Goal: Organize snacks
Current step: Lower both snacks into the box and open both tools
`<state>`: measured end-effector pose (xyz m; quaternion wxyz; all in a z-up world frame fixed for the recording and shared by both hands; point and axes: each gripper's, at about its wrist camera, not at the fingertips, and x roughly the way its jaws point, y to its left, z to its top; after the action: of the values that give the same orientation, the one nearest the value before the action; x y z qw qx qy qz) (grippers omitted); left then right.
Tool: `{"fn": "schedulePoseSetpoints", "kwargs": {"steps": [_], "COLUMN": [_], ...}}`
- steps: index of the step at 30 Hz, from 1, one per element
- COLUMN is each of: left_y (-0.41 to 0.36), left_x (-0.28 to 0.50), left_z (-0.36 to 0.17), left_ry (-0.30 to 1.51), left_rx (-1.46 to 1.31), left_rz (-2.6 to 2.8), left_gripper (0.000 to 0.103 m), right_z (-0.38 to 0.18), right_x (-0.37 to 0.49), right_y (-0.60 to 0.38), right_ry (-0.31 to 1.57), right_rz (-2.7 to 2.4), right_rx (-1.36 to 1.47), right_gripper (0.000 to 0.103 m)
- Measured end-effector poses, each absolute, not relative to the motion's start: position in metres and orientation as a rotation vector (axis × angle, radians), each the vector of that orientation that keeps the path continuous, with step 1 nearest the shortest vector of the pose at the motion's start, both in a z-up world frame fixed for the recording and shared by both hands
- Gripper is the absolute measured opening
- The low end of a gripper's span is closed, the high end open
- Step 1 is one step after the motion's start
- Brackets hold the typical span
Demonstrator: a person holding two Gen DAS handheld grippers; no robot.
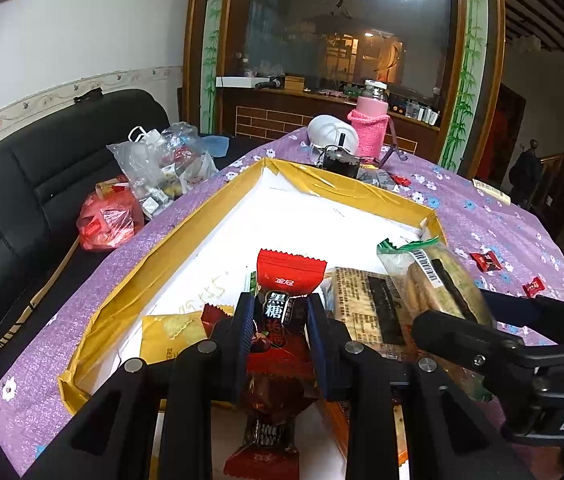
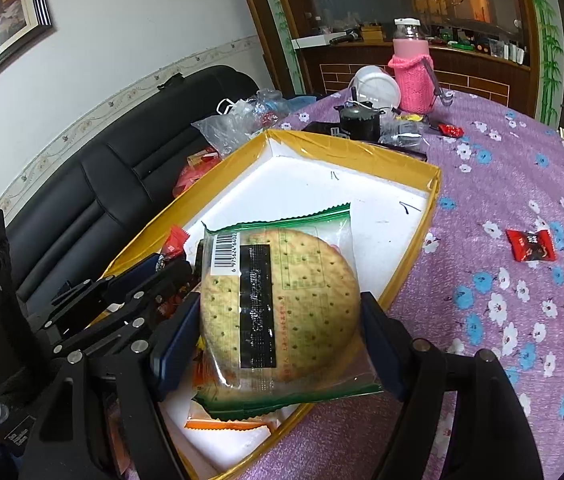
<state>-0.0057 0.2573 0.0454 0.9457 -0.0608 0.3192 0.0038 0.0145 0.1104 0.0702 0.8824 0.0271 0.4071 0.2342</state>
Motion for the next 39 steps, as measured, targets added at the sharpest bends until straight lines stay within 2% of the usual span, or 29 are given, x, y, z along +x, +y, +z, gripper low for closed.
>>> {"fn": "schedulePoseSetpoints", "kwargs": {"steps": [39], "left_y": [0.259], "left_x": [0.002], "left_z": [0.039], "left_ry": [0.694], "left_rx": [-0.121], "left_rz": [0.043], "left_gripper": [0.027], "right_z": [0.056], "right_x": [0.047], "right_y": [0.129], "right_ry": [0.898], "right_rz": [0.440], "right_rx": [0.055], "right_gripper": [0.076]}}
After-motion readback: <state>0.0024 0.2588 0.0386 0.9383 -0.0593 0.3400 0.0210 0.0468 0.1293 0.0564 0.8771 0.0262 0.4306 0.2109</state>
